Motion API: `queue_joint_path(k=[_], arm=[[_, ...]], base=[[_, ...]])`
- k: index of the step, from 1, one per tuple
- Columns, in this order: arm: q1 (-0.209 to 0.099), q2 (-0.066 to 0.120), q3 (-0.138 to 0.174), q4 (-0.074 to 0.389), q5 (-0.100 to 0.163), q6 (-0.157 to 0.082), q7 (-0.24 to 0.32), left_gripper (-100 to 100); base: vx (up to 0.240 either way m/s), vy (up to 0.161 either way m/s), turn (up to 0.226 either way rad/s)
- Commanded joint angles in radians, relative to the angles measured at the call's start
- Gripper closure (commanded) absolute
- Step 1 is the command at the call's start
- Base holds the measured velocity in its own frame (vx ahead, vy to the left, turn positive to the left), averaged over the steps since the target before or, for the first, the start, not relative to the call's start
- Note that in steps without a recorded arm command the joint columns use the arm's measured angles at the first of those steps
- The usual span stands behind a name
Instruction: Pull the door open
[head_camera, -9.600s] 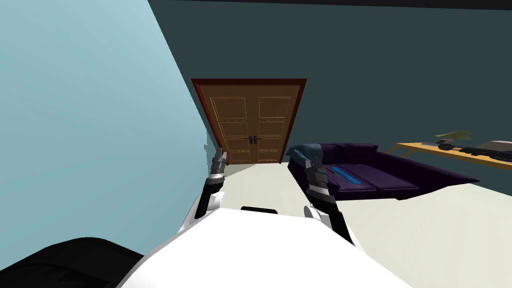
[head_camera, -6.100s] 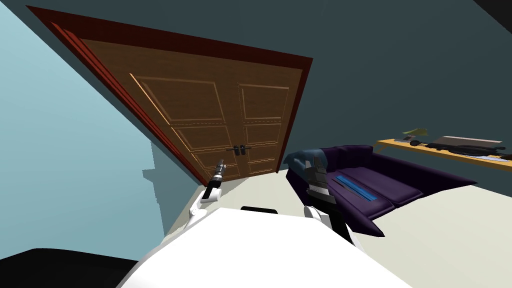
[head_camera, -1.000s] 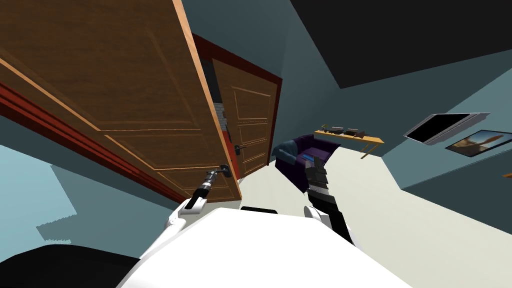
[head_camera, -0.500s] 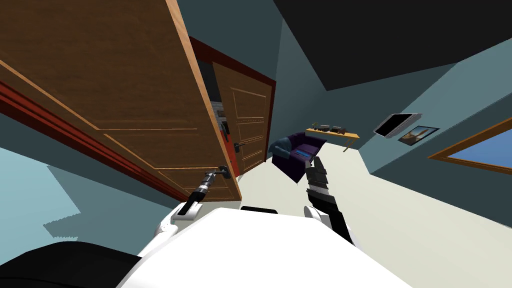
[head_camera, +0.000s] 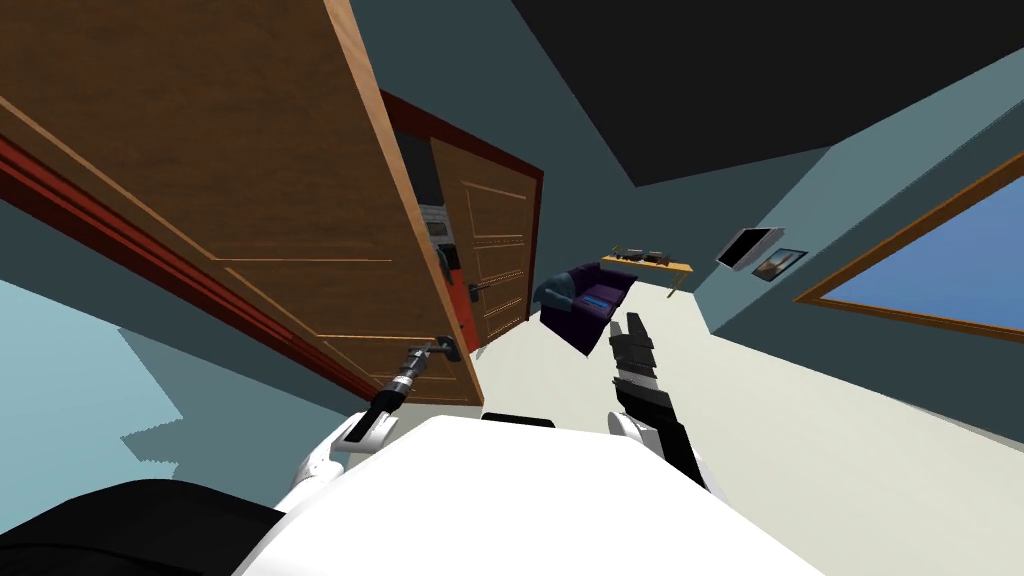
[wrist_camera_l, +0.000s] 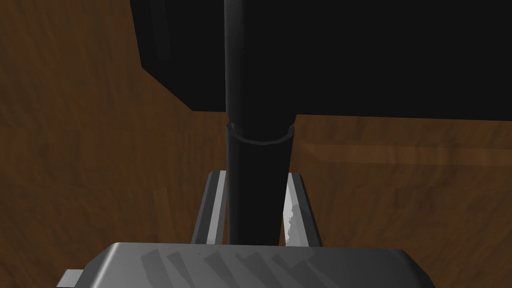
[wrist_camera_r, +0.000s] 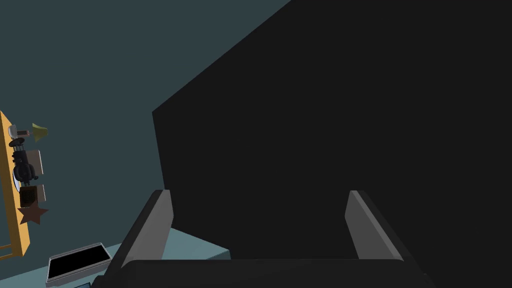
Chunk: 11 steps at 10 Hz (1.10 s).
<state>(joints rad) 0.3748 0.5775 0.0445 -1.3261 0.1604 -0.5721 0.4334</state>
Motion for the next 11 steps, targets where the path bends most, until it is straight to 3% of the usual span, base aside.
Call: queue_joint_path(k=[1,9,10,11], arm=[[0.009,0.008,-0.011,-0.004,-0.002,-0.02,0.01,100],[0.056,0.07,-0.05,0.012,-0.005,-0.125,0.063,100],[0.052,0.071,-0.037,0.014,-0.001,-0.112,0.059,100],[0.075,0.084,-0.045,0.024,-0.007,-0.145,0.066,100]], base=[[-0.195,0.044,-0.171],[-0.203,0.06,-0.132],[-0.091,0.029,-0.013],[-0.034,0.019,0.023]])
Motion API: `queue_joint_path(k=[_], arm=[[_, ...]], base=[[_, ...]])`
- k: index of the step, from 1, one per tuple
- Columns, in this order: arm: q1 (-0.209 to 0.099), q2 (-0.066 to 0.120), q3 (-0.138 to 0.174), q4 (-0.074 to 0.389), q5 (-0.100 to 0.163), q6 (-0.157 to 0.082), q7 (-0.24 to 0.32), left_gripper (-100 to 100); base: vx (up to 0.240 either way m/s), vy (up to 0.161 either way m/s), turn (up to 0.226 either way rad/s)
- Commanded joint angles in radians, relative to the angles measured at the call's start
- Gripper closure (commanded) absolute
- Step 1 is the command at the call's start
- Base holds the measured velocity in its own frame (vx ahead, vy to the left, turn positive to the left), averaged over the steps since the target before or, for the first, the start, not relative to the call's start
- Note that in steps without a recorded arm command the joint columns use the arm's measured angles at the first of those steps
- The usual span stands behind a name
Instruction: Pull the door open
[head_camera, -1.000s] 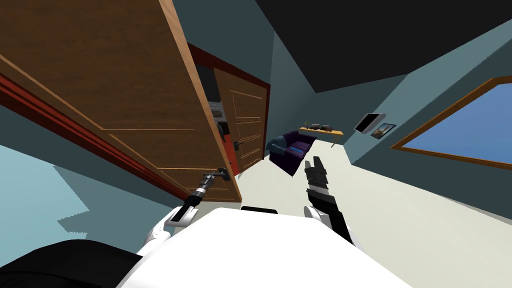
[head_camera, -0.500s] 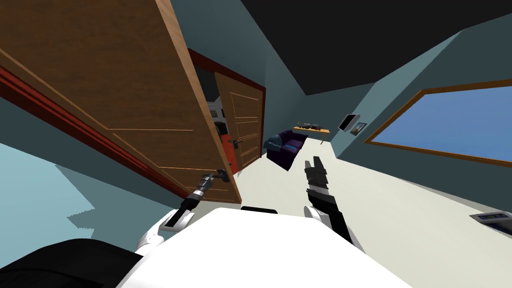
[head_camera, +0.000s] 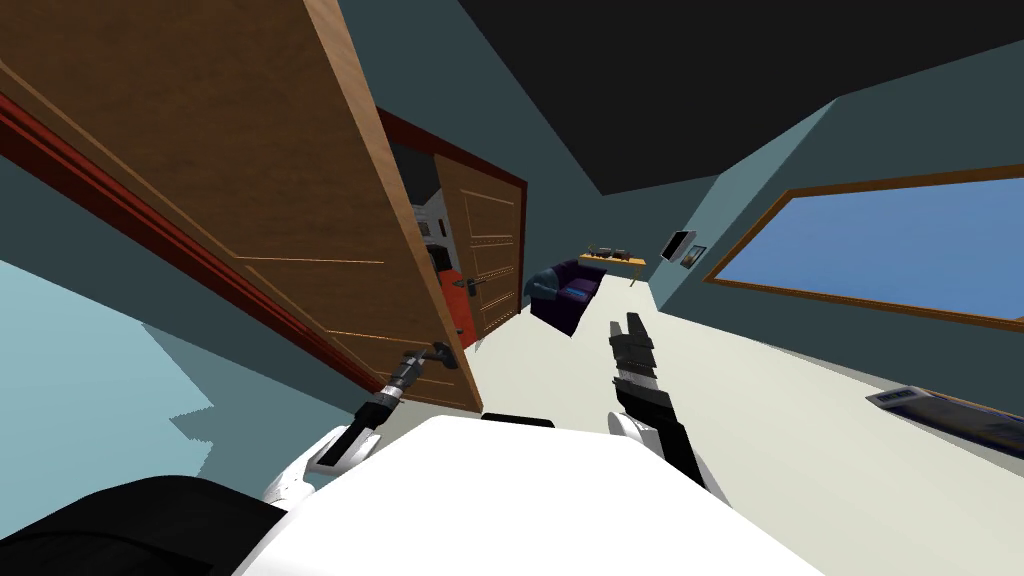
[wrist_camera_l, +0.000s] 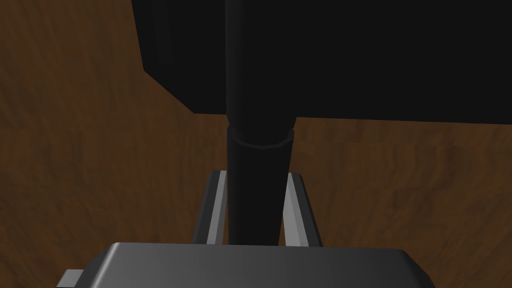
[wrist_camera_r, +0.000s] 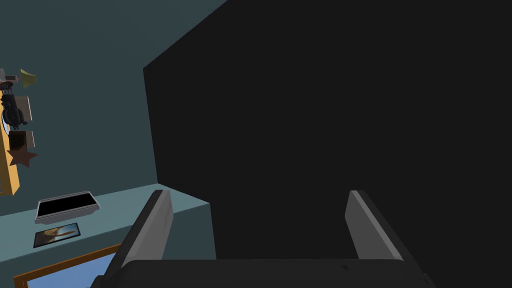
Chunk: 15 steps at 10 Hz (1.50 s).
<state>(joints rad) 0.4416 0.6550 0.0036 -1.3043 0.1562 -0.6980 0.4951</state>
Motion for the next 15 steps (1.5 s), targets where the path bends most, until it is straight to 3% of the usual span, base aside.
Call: queue_joint_path(k=[1,3,4,6,9,10,11,13,15], arm=[[0.02,0.014,-0.008,0.007,-0.005,-0.042,0.009,100],[0.051,0.032,-0.019,0.02,-0.013,-0.099,0.02,100],[0.051,0.032,-0.019,0.02,-0.013,-0.103,0.02,100],[0.088,0.052,-0.031,0.035,-0.022,-0.169,0.032,100],[0.107,0.063,-0.038,0.044,-0.027,-0.231,0.039,100],[0.126,0.073,-0.045,0.052,-0.032,-0.271,0.046,100],[0.126,0.073,-0.045,0.052,-0.032,-0.277,0.046,100],[0.161,0.092,-0.058,0.069,-0.042,-0.342,0.058,100],[0.177,0.1,-0.064,0.076,-0.047,-0.386,0.063,100]], base=[[-0.041,0.017,0.025],[-0.029,0.017,0.019],[-0.017,0.015,0.014],[-0.016,0.014,0.009],[-0.011,0.024,0.017],[-0.009,0.024,0.008],[-0.008,0.023,0.021],[-0.005,0.032,0.01],[-0.004,0.027,0.01]])
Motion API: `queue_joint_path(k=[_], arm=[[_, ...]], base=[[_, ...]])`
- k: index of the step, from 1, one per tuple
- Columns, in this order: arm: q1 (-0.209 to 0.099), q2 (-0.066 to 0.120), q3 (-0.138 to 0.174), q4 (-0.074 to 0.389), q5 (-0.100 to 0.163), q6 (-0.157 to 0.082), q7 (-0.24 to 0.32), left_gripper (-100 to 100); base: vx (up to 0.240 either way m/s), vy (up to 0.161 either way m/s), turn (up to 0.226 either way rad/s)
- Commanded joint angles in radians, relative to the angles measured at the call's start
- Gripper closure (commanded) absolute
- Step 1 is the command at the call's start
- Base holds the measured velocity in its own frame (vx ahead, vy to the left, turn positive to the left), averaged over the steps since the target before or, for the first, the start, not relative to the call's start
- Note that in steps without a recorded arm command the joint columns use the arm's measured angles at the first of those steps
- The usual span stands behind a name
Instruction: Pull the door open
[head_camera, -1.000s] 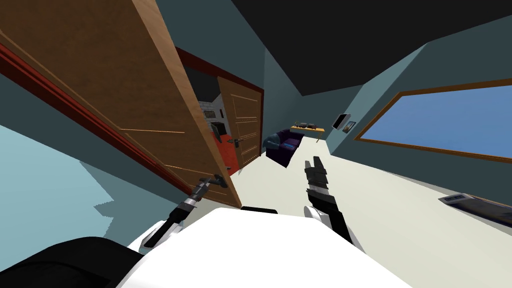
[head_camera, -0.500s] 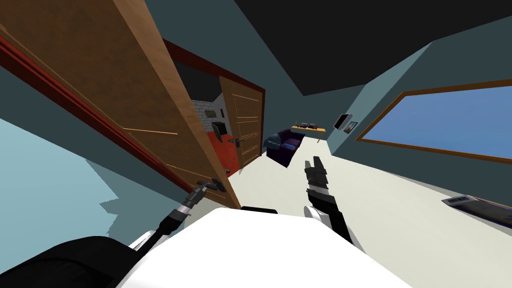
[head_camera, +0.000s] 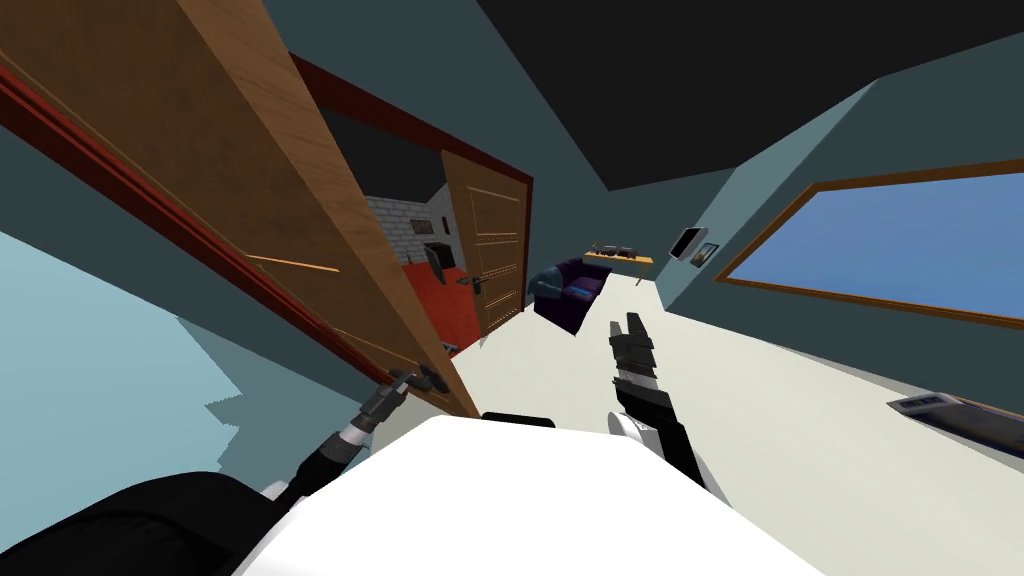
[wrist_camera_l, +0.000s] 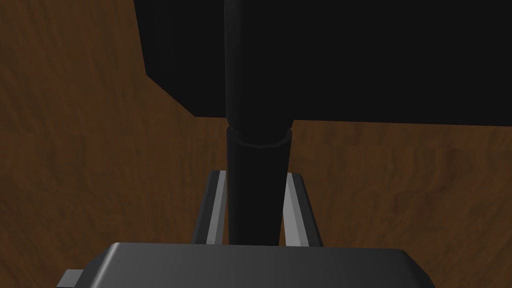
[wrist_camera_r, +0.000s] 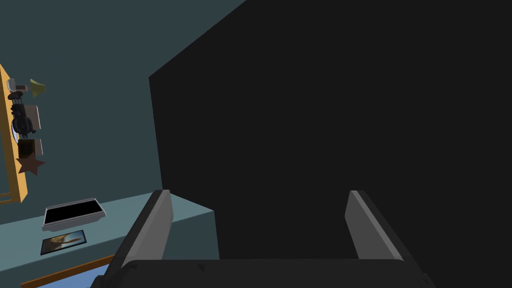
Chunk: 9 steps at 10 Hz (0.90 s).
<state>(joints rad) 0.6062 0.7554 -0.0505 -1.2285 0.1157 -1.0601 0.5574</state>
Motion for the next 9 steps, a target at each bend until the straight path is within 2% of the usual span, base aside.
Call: queue_joint_path(k=[1,3,5,6,7,9], arm=[[0.012,-0.001,-0.01,0.001,-0.006,-0.029,0.001,100],[0.038,0.012,-0.02,0.013,-0.014,-0.078,0.01,100],[0.054,0.02,-0.026,0.021,-0.019,-0.104,0.015,100],[0.043,0.023,-0.014,0.015,-0.012,-0.089,0.014,100],[0.038,0.021,-0.014,0.053,-0.015,-0.125,0.018,100],[0.036,0.018,-0.013,0.083,-0.017,-0.156,0.02,100]], base=[[-0.012,0.004,-0.017],[-0.001,0.001,-0.005],[-0.003,0.001,-0.003],[0.007,0.001,-0.016],[0.013,-0.017,-0.103],[0.004,-0.02,-0.071]])
